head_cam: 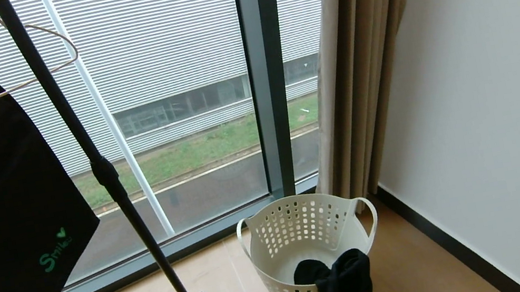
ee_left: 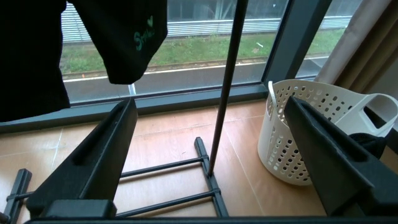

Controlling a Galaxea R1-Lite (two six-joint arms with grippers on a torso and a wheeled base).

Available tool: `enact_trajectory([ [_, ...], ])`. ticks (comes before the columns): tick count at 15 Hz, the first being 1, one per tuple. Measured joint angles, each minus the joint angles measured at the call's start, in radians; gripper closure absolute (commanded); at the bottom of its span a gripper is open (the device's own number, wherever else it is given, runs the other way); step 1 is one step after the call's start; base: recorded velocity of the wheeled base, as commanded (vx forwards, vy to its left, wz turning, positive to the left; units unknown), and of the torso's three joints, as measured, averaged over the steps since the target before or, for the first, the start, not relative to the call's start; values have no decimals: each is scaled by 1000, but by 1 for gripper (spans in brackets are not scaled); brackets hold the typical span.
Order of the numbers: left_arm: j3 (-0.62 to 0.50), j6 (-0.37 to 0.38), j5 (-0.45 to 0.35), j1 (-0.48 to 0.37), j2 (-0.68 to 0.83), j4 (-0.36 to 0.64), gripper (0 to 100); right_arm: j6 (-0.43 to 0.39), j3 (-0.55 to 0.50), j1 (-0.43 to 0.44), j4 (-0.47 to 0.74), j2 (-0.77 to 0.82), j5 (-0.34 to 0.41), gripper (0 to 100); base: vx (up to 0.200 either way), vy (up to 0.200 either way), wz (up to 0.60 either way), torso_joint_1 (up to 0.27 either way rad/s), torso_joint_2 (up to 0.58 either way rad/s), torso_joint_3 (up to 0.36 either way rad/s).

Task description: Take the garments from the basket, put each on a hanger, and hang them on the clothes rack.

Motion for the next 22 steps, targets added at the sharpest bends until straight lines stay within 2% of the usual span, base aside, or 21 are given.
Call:
enact_trajectory([
  [22, 0, -6, 0, 0, 0, 2, 0, -7, 3, 1, -2, 0, -2, 0, 0, 0, 0, 1, 4, -185],
])
